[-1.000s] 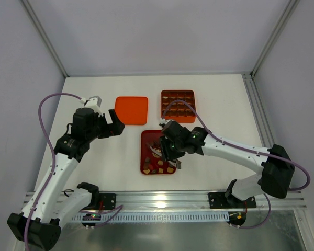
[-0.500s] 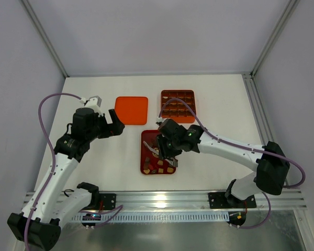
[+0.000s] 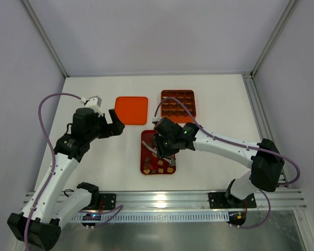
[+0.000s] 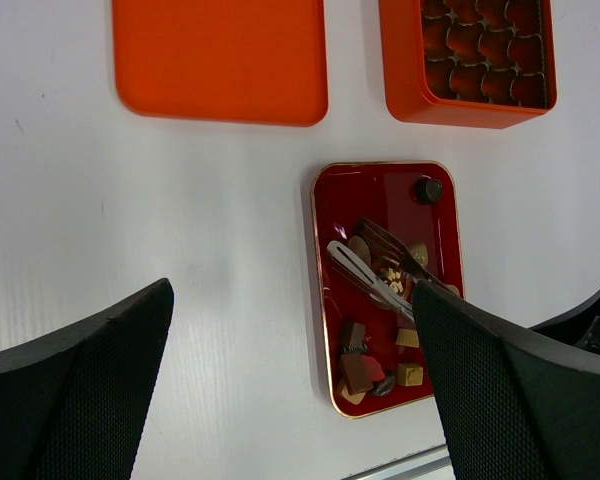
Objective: Pack the chocolate
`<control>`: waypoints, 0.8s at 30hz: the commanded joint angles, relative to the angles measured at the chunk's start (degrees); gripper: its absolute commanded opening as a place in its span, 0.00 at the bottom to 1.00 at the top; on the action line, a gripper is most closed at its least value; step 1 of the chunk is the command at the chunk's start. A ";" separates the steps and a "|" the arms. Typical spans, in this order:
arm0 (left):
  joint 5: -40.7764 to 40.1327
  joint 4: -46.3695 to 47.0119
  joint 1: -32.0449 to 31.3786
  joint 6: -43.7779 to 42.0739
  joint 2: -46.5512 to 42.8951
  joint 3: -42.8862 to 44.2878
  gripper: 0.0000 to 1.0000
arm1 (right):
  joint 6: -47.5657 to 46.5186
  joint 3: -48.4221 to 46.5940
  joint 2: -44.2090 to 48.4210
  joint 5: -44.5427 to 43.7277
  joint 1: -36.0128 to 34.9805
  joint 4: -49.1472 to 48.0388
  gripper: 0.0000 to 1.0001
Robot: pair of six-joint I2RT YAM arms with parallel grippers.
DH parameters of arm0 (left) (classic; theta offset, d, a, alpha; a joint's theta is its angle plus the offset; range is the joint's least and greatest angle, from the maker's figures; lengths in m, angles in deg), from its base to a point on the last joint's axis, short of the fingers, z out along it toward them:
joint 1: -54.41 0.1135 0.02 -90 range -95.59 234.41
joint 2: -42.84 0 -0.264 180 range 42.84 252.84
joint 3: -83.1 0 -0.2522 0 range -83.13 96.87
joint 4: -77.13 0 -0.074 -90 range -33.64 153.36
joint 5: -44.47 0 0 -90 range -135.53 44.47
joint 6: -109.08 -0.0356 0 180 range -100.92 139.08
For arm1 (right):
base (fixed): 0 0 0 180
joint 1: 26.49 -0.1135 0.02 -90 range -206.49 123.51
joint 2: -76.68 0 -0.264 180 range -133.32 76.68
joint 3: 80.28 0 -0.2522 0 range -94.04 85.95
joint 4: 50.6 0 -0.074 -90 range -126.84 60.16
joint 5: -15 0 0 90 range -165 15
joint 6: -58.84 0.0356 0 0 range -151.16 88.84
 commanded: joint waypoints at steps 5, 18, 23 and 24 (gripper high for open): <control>0.25 0.26 0.12 -0.07 -0.80 0.36 1.00 | -1.38 -3.10 0.10 -2.96 -1.17 3.10 0.45; 0.42 0.18 0.03 -0.15 -0.80 0.44 1.00 | -1.47 -3.53 -0.25 -3.05 -1.52 3.64 0.42; 0.34 0.26 0.03 -0.07 -0.80 0.44 1.00 | -1.73 -3.89 -0.78 -2.70 -1.61 3.63 0.38; 0.34 0.26 0.12 -0.07 -0.80 0.44 1.00 | -1.73 -3.89 -0.87 -2.70 -1.61 3.63 0.38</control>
